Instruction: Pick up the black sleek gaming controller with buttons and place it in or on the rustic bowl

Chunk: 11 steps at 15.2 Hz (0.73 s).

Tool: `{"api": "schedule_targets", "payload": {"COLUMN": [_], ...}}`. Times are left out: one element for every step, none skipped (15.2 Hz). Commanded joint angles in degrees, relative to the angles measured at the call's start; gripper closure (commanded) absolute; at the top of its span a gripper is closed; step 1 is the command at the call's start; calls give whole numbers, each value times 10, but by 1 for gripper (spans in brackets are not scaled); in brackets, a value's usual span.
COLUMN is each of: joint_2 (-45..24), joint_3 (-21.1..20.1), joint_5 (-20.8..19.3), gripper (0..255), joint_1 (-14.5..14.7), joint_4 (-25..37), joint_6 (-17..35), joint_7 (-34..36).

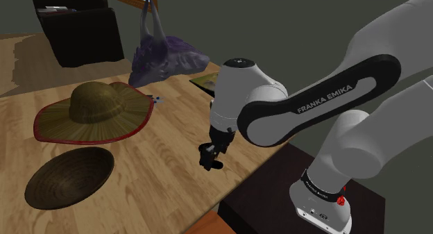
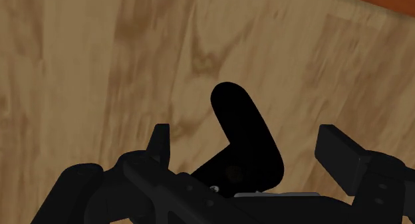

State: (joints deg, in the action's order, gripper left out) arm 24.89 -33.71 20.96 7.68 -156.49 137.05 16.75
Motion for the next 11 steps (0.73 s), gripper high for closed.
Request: {"api": "schedule_targets", "payload": {"joint_2": [-15,-15,-15,-15,-15,-15,-15,-15,-15,-15,-15], "joint_3": [-6,-6,-6,-6,-6,-6,-6,-6,-6,-6,-6], "joint_5": [-1,-1,-1,-1,-1,-1,-1,-1,-1,-1,-1], "gripper": [0,0,0,0,0,0,0,0,255,255,255], "joint_1": [-3,-3,-3,-3,-3,-3,-3,-3,-3,-3,-3], "joint_4": [-5,-5,-5,-5,-5,-5,-5,-5,-5,-5,-5], "joint_6": [20,20,20,20,20,20,20,19,19,19,19], "joint_7": [2,2,2,2,2,2,2,2,2,2,2]}}
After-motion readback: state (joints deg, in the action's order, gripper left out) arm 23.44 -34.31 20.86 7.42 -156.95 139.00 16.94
